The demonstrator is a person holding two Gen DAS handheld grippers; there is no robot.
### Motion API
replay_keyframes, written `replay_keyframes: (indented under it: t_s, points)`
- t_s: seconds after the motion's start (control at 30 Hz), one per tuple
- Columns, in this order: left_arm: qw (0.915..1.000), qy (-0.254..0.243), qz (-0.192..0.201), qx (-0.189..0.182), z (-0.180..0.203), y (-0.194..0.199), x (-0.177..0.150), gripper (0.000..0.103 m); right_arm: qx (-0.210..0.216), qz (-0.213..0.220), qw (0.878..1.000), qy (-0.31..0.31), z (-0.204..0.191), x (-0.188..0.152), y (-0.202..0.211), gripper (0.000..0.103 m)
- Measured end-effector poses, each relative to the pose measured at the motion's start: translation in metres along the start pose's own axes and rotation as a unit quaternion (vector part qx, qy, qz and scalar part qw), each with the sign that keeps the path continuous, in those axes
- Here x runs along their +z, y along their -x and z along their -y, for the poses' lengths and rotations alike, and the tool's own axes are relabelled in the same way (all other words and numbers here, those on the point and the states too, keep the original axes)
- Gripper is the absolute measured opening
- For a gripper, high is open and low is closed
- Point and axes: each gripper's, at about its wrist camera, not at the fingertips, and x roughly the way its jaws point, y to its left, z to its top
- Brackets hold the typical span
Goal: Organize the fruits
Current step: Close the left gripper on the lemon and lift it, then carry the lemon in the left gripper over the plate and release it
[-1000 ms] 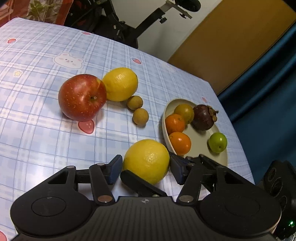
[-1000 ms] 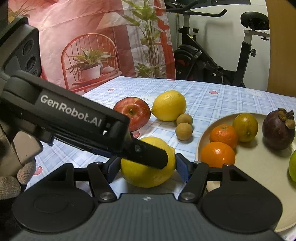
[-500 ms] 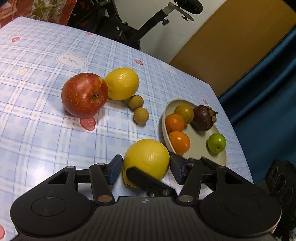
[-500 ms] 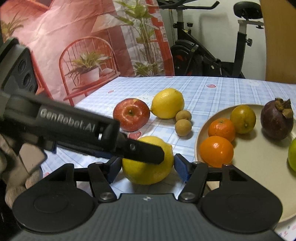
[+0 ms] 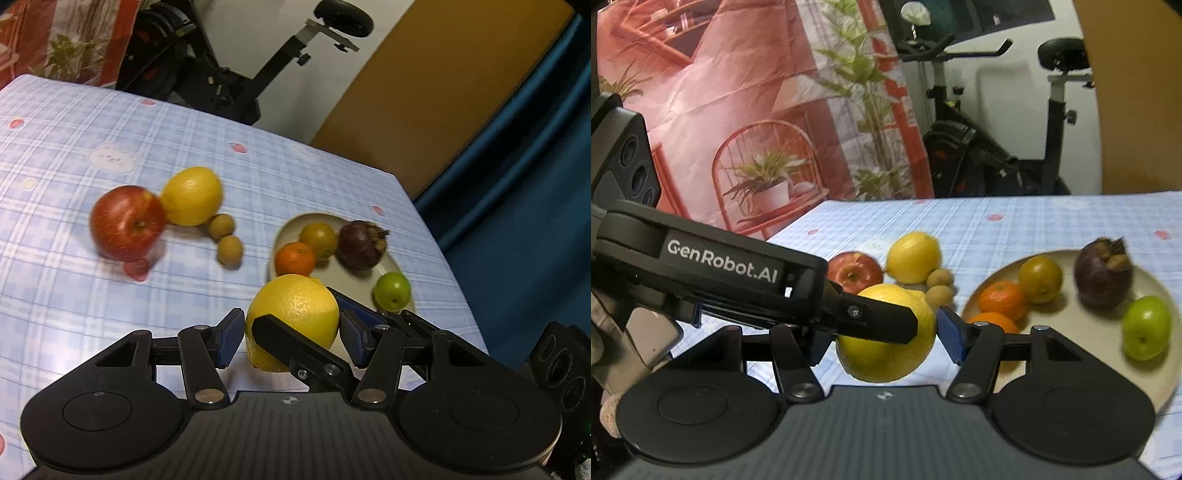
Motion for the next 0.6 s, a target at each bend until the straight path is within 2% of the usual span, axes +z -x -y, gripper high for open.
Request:
replay_keyframes:
  t_s: [0.2,0.6]
  points:
    - [0.9995,-0.022,-0.012,-0.017,0.026,-0.013,0.009,0.059,-0.025,0.025,0.999,-0.033,0.022,0.005,0.019,0.061]
    - [0.9930,-0.097,-0.058,-0.035,0.081,-0.075,0.020,0.060,-0.096,0.051,0.987,-0.118,0.087,0.001,0.039,0.061]
